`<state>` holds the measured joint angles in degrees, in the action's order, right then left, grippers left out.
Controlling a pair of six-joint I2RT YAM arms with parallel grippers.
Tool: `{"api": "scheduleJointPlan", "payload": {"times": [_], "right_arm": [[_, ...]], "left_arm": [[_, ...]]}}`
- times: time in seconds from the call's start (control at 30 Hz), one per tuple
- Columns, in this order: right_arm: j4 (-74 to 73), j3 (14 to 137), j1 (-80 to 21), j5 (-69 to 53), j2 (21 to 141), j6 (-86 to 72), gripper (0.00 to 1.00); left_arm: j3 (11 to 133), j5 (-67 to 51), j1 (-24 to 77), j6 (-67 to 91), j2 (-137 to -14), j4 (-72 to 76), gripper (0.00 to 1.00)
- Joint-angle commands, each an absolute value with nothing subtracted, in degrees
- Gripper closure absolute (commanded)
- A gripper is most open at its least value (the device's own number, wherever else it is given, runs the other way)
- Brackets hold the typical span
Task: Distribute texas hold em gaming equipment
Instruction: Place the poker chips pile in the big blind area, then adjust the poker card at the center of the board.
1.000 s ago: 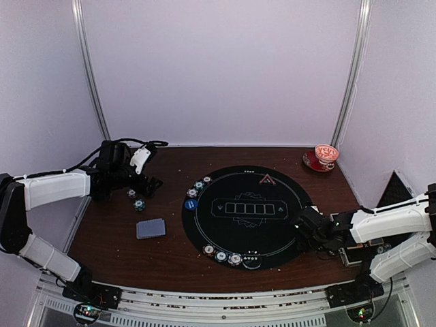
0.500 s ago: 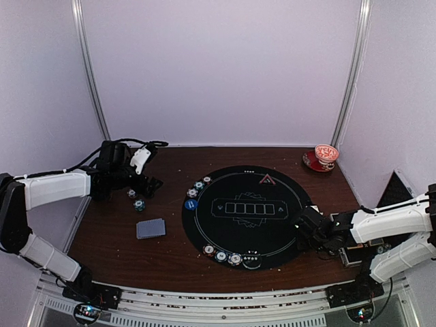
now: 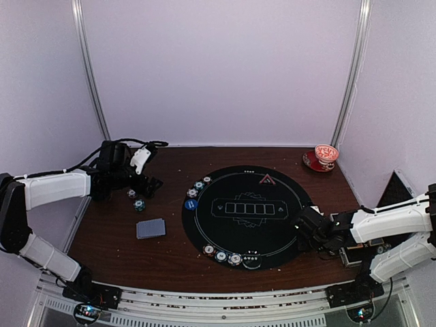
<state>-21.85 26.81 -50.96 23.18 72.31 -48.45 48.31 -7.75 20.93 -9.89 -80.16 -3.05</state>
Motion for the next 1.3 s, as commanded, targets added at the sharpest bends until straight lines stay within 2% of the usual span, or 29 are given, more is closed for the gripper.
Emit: {"api": "scheduleJointPlan", "payload": {"times": [0.0,0.23,0.4,0.6,0.83,1.03,1.27], "right_arm": [[-23.3,28.5,-50.8,25.3,71.1,-49.0,0.49],[-26.2,31.7,-53.0,26.2,68.2,-49.5,0.43],[-27.0,37.7,-56.5,26.3,67.5,-48.1,0.26],[-26.6,47.9,-61.2,27.0,74.8,-43.8,0.1],[-21.1,57.3,-64.8,21.2,82.0,-40.2,0.0],[-15.9,66.0,-68.8,14.1,85.5,-44.3,0.0],[-24.2,82.2,-75.5,13.7,97.7,-44.4,0.0]], "left_arm": [[48.3,-8.1,20.4,-9.4,-80.5,-0.7,0.02],[48.5,-7.3,20.3,-9.7,-80.2,-0.9,0.02],[49.5,-7.1,19.6,-10.6,-79.8,-2.8,0.02],[51.7,-10.4,17.6,-15.4,-79.6,-8.1,0.02],[50.7,-15.2,14.7,-25.8,-78.2,-14.7,0.02],[48.2,-18.9,14.4,-34.3,-76.3,-21.0,0.02],[47.0,-19.5,14.2,-39.3,-77.5,-24.0,0.02]]}}
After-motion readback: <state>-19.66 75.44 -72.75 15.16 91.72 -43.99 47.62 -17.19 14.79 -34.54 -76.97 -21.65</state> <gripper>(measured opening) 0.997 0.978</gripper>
